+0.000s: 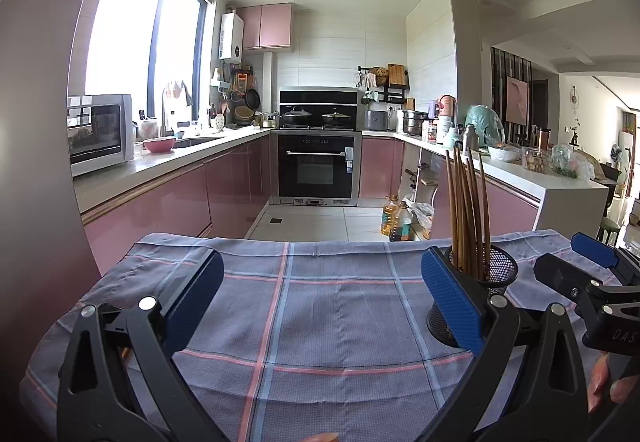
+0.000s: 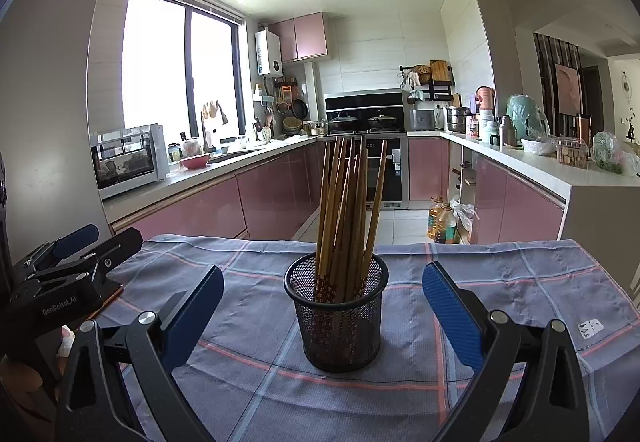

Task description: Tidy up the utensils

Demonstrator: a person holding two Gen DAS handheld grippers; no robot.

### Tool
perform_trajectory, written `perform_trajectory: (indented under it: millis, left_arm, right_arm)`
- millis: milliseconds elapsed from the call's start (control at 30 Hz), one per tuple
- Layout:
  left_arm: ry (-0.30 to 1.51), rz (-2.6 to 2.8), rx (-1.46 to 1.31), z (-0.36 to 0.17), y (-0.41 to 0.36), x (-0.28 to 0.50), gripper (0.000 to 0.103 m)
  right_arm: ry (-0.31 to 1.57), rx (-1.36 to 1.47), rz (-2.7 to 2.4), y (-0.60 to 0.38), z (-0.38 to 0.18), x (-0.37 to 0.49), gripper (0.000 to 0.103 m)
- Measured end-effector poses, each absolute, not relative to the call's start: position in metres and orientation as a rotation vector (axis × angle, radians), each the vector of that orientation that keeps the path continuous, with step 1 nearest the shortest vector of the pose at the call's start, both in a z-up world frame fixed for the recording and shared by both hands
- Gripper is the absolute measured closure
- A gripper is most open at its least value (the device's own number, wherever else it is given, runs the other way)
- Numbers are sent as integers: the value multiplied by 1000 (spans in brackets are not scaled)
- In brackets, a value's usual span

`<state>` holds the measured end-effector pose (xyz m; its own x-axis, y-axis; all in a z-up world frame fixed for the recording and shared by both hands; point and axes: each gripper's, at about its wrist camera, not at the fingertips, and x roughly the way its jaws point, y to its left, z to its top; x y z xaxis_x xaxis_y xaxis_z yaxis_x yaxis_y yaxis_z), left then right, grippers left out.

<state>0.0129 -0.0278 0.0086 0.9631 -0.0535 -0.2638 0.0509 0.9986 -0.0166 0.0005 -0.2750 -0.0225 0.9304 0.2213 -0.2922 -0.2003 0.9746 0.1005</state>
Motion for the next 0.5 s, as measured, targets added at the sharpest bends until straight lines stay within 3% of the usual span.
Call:
perform_trajectory:
  millis: [500]
  left_arm:
    - [262,-51,-11,8,-27,11,6]
  right_arm:
    - [301,69,214,-276,-22,0,7]
